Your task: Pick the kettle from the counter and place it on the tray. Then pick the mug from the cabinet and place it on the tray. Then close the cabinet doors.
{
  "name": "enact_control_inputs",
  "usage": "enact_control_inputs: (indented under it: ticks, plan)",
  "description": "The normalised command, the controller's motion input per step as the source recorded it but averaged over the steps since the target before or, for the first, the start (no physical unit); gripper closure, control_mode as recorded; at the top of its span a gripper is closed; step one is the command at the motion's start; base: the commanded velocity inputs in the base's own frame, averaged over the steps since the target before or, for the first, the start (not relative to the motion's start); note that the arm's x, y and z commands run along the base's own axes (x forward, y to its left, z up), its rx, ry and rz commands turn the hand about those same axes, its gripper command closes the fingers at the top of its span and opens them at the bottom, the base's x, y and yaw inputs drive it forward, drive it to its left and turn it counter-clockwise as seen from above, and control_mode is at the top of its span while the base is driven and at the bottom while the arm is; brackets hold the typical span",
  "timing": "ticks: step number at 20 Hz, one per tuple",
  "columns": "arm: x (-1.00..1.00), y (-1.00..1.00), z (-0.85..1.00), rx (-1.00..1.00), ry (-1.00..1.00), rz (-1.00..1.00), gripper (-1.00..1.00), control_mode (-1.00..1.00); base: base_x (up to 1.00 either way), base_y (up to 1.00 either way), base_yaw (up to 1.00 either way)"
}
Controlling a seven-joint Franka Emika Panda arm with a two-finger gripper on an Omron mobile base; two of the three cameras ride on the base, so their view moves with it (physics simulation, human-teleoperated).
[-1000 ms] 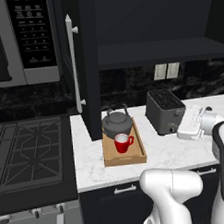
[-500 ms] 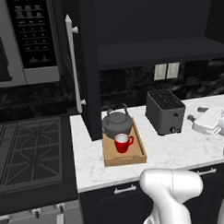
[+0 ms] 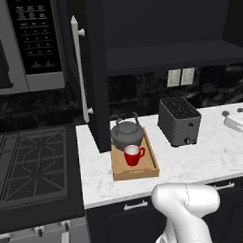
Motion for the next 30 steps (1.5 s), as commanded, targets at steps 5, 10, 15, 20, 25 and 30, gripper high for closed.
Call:
enact_control_inputs:
  ticks: [5,10,15,20,25,30]
  plan:
    - [0.01,-0.68,-0.01,-0.01,0.04,-0.16,-1.0,-1.0,0.0,0.0,0.0]
    - [0.0,-0.6,-0.22,-0.1,-0.03,0.0,-1.0,-1.0,0.0,0.0,0.0]
    - [-0.1,-0.76,0.0,-0.08,-0.04,0.0,-1.0,-1.0,0.0,0.0,0.0]
    - [-0.04,-0.57,0.04,-0.07,-0.03,-0.02,-1.0,-1.0,0.0,0.0,0.0]
    - [-0.02,-0.53,0.0,-0.05,-0.12,0.0,-1.0,-1.0,0.0,0.0,0.0]
    - [-0.01,-0.44,-0.06,0.0,-0.15,0.0,-1.0,-1.0,0.0,0.0,0.0]
